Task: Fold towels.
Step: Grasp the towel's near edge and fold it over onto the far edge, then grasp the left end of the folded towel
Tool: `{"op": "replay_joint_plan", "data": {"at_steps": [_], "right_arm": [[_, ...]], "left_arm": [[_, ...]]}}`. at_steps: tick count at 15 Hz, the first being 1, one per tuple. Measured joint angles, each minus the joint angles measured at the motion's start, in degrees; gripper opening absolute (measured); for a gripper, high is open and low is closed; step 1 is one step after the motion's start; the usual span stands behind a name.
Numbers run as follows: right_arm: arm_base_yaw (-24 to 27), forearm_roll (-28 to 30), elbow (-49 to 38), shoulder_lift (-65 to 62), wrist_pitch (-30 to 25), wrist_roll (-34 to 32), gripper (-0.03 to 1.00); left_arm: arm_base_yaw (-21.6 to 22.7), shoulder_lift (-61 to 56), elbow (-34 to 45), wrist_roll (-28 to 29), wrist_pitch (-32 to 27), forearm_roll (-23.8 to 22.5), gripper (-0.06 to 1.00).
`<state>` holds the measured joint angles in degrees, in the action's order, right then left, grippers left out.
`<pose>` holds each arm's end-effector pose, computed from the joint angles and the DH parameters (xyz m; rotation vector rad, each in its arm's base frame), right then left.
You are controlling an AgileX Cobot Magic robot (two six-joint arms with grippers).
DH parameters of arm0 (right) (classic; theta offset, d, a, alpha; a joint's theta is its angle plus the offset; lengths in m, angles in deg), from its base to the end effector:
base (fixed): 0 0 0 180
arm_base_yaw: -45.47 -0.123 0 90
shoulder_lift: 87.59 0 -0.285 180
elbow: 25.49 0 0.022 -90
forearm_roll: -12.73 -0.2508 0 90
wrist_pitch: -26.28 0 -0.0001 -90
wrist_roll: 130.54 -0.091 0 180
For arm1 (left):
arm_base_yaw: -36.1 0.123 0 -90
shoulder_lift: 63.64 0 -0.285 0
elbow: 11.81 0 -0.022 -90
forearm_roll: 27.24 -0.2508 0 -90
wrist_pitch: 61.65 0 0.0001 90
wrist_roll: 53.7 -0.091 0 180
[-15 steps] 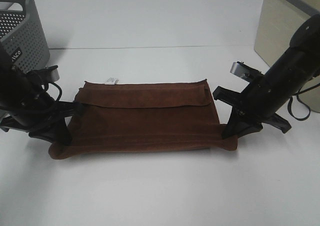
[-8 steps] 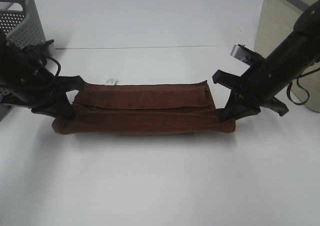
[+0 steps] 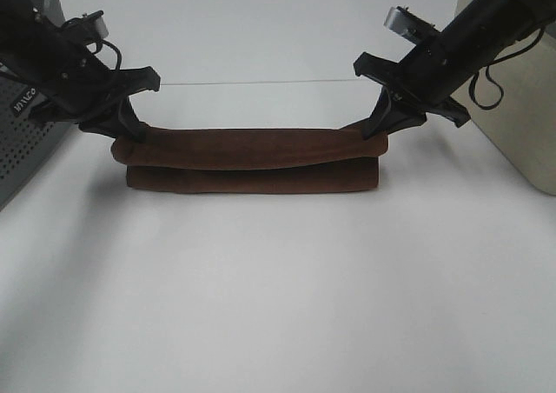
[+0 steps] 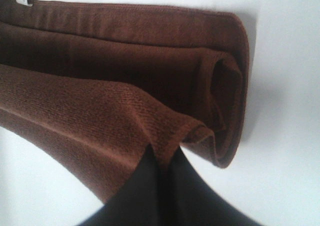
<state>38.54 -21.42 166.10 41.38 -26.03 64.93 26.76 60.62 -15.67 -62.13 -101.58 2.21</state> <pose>0.4259 0.0925 0.1703 -0.0885 2.8447 0.7091 0.4120 -0.0969 0.1714 -0.0428 2.7568 -0.5570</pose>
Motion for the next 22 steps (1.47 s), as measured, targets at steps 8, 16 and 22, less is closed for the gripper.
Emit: {"op": "replay_joint_plan", "data": {"at_steps": [8, 16, 22], "right_arm": [[0.1, 0.6, 4.6, 8.9, 3.7, 0.0, 0.16], [0.1, 1.2, 4.6, 8.9, 1.1, 0.0, 0.89], [0.1, 1.4, 4.6, 8.9, 1.3, 0.0, 0.89]], "left_arm": [[0.0, 9.1, -4.8, 0.8, 5.6, -0.2, 0.42], [0.0, 9.6, -4.8, 0.6, 5.7, -1.4, 0.74], [0.0, 12.1, -4.8, 0.6, 6.2, -1.4, 0.74]]}}
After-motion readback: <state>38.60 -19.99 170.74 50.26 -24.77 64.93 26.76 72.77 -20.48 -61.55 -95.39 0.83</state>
